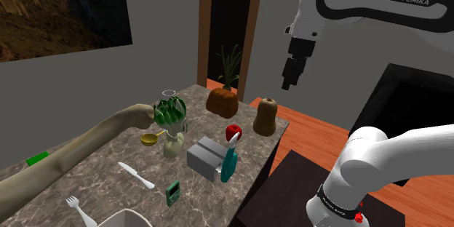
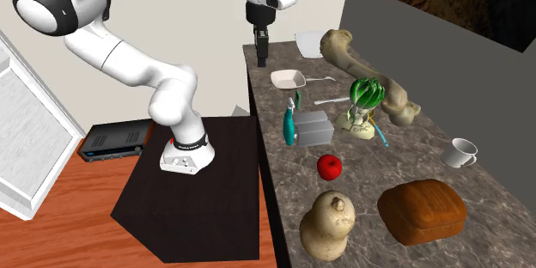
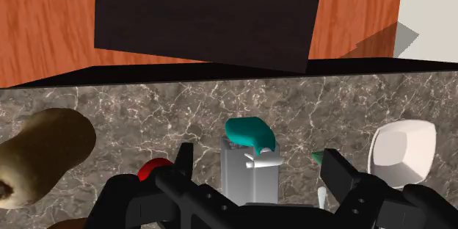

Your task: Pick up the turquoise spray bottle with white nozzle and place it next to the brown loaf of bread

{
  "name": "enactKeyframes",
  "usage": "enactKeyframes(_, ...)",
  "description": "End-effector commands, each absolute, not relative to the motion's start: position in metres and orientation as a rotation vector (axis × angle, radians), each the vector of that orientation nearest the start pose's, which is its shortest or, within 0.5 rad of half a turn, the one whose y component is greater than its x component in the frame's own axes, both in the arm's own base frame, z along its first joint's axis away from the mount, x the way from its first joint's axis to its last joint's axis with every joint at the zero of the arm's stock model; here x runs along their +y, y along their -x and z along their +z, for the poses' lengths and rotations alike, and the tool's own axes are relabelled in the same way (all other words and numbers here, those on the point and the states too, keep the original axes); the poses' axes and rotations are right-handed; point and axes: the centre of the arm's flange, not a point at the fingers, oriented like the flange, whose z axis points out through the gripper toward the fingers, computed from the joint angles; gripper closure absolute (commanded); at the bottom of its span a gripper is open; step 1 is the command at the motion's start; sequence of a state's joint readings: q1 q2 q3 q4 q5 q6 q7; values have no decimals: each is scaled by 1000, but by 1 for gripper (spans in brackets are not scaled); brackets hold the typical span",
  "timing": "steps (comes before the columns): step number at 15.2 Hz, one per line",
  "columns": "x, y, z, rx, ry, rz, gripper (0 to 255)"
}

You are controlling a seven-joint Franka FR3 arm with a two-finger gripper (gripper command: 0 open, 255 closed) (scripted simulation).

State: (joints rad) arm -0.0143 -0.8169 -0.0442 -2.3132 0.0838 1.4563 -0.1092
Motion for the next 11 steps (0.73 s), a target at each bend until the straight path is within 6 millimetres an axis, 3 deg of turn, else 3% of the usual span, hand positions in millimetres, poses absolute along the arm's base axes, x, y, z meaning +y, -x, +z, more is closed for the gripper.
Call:
enactKeyframes(1, -12, -286, 610, -111, 3021, 47, 0)
enactKeyframes(11, 9, -352, 491, 637, 2854, 254, 0)
